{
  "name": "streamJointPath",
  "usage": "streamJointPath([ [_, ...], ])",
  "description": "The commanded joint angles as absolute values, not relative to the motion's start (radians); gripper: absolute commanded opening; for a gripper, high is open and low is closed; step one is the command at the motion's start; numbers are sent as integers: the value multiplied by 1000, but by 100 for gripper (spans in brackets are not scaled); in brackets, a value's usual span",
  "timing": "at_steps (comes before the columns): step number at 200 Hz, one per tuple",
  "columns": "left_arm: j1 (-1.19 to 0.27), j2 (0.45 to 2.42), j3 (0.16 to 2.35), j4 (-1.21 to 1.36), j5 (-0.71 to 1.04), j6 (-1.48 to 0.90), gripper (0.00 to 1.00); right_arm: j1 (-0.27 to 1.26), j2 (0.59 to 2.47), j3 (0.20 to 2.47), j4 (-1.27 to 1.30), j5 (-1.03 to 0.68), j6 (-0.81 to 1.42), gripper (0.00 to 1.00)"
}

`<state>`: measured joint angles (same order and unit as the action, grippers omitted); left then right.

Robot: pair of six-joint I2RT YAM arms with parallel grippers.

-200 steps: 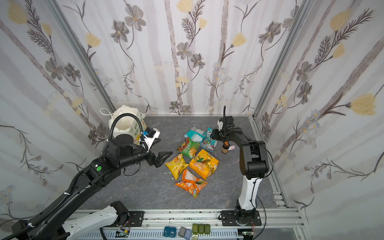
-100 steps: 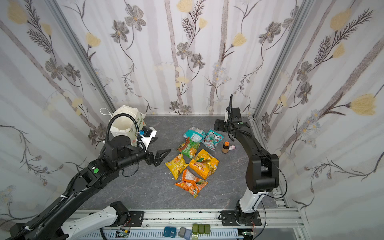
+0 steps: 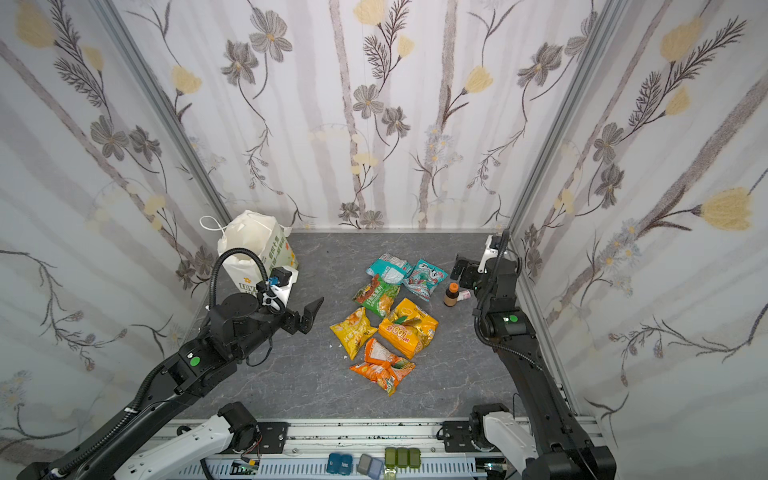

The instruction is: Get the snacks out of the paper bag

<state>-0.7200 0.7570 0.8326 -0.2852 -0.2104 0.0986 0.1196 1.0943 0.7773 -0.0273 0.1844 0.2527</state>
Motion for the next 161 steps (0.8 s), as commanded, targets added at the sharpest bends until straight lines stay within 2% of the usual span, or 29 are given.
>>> streamJointPath([
  [1,-718,720,772,-205,-380,97,100,119,1007,596,238,304,227,100],
  [34,-719,680,691,-192,-485,83,100,117,920,338,497,359,148,100],
  [65,-718,670,628,-182,-574,61,100,116,953,161,784,375,14,100],
  [105,-713,667,536,-133,-711,55,100,111,1172,129,1029,310,-8,100],
  [143,-701,679,412,77,-794,203,100,110,1353,176,1204,218,-30,100],
  [161,-673,694,352,176,-843,244,100,101,1494,151,1399,233,-21,100],
])
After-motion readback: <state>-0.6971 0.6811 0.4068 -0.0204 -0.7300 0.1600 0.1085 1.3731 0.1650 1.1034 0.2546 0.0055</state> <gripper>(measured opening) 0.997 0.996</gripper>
